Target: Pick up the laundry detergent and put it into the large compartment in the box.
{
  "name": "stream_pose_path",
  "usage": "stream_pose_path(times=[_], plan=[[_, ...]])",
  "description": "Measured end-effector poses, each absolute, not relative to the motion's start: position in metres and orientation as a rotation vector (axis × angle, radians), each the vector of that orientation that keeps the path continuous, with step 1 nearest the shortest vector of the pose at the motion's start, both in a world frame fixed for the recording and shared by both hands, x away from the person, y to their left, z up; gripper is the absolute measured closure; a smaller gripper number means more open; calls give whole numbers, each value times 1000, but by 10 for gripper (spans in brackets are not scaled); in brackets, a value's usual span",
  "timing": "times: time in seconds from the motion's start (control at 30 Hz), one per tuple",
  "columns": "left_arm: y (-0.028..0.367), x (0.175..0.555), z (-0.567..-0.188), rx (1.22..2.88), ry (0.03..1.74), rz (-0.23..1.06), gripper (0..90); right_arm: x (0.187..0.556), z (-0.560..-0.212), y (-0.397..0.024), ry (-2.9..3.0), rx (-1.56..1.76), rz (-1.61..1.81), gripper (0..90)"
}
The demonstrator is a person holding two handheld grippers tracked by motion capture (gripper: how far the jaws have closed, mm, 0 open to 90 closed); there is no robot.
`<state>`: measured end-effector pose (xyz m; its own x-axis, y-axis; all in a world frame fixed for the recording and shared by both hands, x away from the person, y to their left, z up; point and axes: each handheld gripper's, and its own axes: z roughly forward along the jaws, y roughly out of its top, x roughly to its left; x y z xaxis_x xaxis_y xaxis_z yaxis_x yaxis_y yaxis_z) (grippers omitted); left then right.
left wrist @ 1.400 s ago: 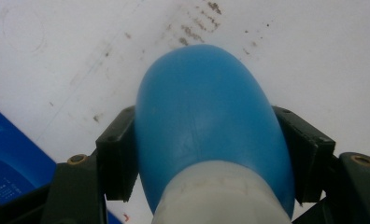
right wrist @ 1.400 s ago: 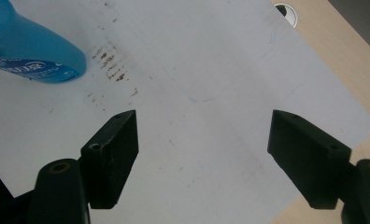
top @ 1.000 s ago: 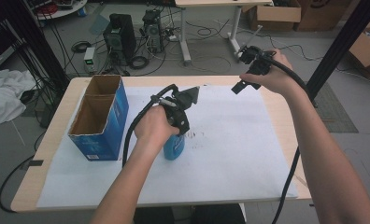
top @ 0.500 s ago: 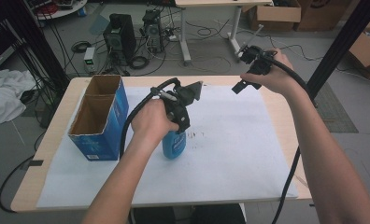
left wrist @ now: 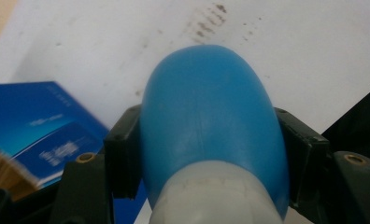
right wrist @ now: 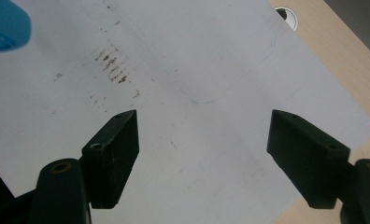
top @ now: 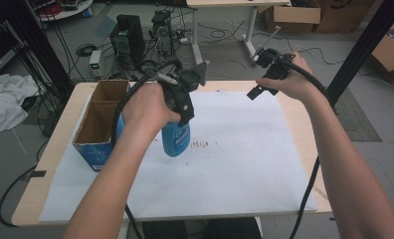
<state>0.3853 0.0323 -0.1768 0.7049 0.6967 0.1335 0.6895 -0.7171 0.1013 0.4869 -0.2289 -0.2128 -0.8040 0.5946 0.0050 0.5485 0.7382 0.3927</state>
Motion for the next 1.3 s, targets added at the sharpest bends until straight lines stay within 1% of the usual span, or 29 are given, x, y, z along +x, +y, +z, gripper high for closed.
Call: stream_pose_path(times=[0.27, 0.43, 0.63, 0.83, 0.97, 1.2, 1.3], plan=[[68, 389, -128, 2751, 1315, 262, 366, 487, -213, -230, 2814, 931, 584, 252], [99, 394, -107, 2660, 1477, 285, 367, 487, -213, -231, 2811, 932, 588, 252], [146, 397, -93, 2517, 1678, 332, 367, 488, -213, -234, 2811, 937, 590, 252], [190, 397, -90, 2392, 1857, 362, 367, 489, -215, -237, 2811, 941, 590, 252], [211, 397, -92, 2325, 1936, 379, 368, 490, -217, -240, 2814, 954, 580, 252], [229, 398, -107, 2280, 1987, 388, 369, 492, -218, -239, 2812, 955, 581, 252], [234, 400, -117, 2288, 1989, 389, 370, 492, -219, -238, 2813, 956, 572, 252]])
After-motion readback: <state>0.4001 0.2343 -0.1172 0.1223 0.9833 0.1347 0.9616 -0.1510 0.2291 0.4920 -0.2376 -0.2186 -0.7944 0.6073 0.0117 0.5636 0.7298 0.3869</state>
